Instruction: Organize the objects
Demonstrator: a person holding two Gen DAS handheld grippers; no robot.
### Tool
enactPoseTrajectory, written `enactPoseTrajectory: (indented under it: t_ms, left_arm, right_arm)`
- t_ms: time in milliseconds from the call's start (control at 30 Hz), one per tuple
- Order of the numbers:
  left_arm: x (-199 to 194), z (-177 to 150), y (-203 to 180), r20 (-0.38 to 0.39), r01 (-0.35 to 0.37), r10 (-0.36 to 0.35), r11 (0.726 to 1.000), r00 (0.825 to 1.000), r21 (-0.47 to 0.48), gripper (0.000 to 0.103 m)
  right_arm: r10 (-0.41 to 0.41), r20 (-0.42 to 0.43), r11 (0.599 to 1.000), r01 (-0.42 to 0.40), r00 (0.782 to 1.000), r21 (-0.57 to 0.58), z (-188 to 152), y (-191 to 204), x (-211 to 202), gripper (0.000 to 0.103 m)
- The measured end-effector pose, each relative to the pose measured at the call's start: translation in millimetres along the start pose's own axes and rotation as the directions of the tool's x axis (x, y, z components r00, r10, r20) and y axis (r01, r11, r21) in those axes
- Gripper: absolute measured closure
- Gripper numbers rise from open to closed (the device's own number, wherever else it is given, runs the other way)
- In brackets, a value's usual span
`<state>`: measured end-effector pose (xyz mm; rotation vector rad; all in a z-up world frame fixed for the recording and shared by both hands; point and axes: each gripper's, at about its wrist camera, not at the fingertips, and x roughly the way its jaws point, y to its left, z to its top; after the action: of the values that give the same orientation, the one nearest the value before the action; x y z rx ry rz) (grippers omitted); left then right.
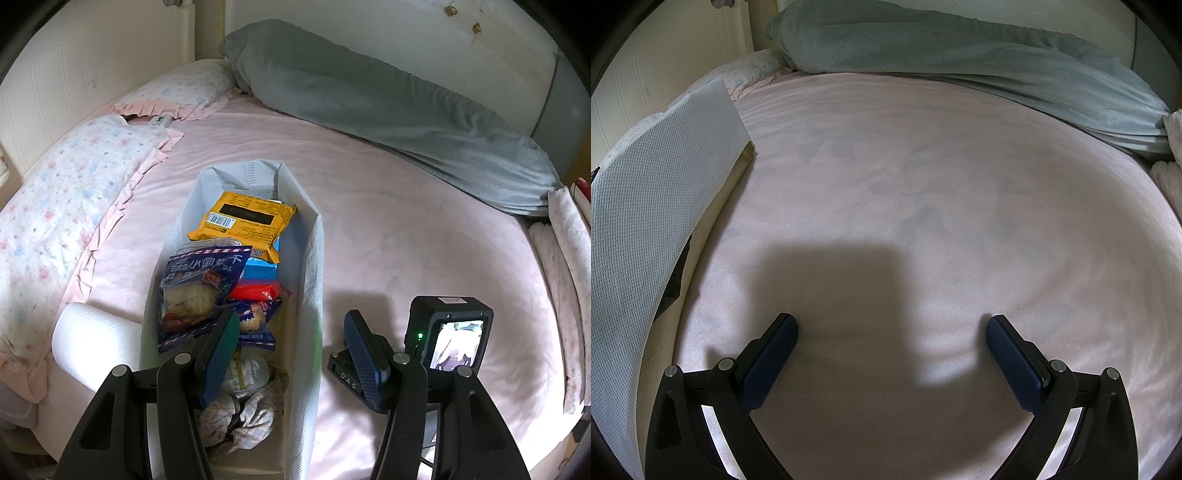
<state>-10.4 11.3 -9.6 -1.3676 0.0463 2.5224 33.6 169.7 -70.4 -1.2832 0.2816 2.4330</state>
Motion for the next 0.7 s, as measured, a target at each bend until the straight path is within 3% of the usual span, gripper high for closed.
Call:
enactPoseTrajectory:
  t_ms: [700]
  left_arm:
    - [1.4,-0.3,0.7,-0.009,-0.015,0.015,1.000,1.000,0.017,0.046]
  right_arm:
    - [0.001,0.000,1.000,-0.001,1.000,-0.001,-0.6,-0.9,-0.3,0.002]
